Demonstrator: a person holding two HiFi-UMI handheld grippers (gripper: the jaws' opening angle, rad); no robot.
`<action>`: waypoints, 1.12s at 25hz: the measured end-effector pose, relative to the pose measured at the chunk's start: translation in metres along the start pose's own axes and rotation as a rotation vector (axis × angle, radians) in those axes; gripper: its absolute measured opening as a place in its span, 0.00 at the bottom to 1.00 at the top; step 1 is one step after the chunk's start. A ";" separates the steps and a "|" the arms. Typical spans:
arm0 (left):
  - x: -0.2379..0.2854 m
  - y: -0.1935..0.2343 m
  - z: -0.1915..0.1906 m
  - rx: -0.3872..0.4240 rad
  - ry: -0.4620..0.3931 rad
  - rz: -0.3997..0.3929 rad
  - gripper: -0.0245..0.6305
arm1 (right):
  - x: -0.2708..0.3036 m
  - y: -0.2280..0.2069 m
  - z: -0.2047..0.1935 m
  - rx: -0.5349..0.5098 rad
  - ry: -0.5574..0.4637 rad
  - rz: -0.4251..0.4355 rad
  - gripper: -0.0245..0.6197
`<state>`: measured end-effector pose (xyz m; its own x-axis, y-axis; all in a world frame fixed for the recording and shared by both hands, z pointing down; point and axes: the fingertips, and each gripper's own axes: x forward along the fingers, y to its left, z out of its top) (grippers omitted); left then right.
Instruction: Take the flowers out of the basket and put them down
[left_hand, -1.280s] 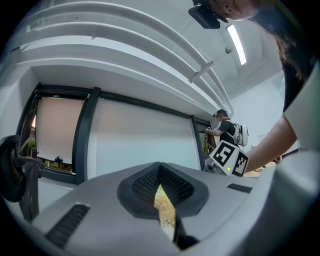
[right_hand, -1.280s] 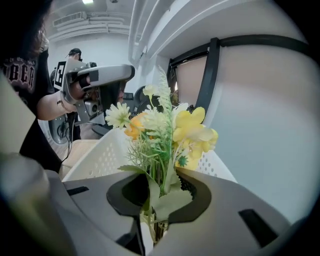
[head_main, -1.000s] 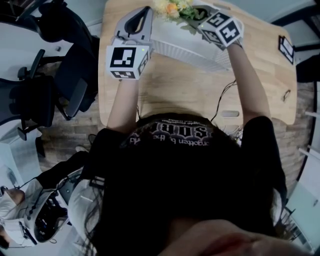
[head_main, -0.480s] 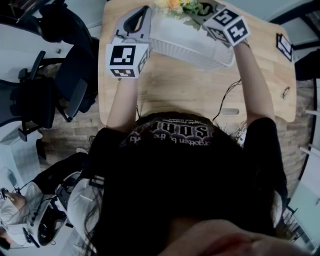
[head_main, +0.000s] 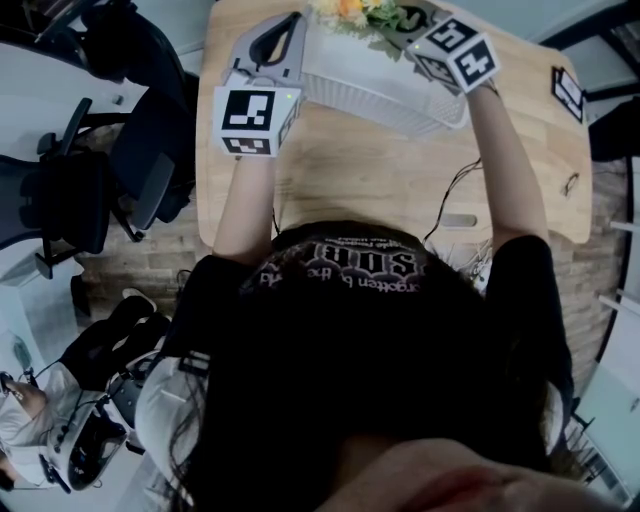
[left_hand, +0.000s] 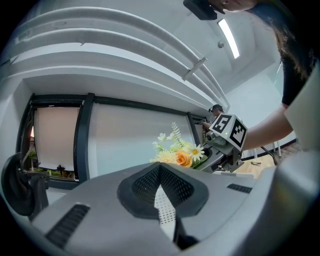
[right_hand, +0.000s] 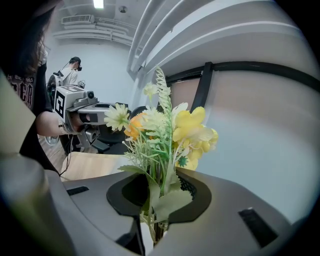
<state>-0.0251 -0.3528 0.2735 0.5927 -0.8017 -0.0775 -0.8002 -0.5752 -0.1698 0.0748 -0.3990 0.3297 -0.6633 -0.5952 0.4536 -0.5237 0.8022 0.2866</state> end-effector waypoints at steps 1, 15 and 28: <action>0.000 0.000 -0.001 -0.007 0.006 0.005 0.04 | 0.000 0.000 -0.001 0.000 0.001 0.001 0.19; -0.015 -0.016 0.010 -0.013 -0.004 0.057 0.04 | -0.018 0.012 -0.002 -0.021 -0.008 0.016 0.19; -0.049 -0.059 0.017 -0.006 0.002 0.098 0.04 | -0.049 0.046 -0.008 -0.048 -0.019 0.073 0.19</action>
<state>-0.0052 -0.2773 0.2705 0.5113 -0.8545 -0.0919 -0.8549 -0.4948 -0.1558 0.0875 -0.3321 0.3271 -0.7089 -0.5353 0.4592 -0.4474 0.8446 0.2939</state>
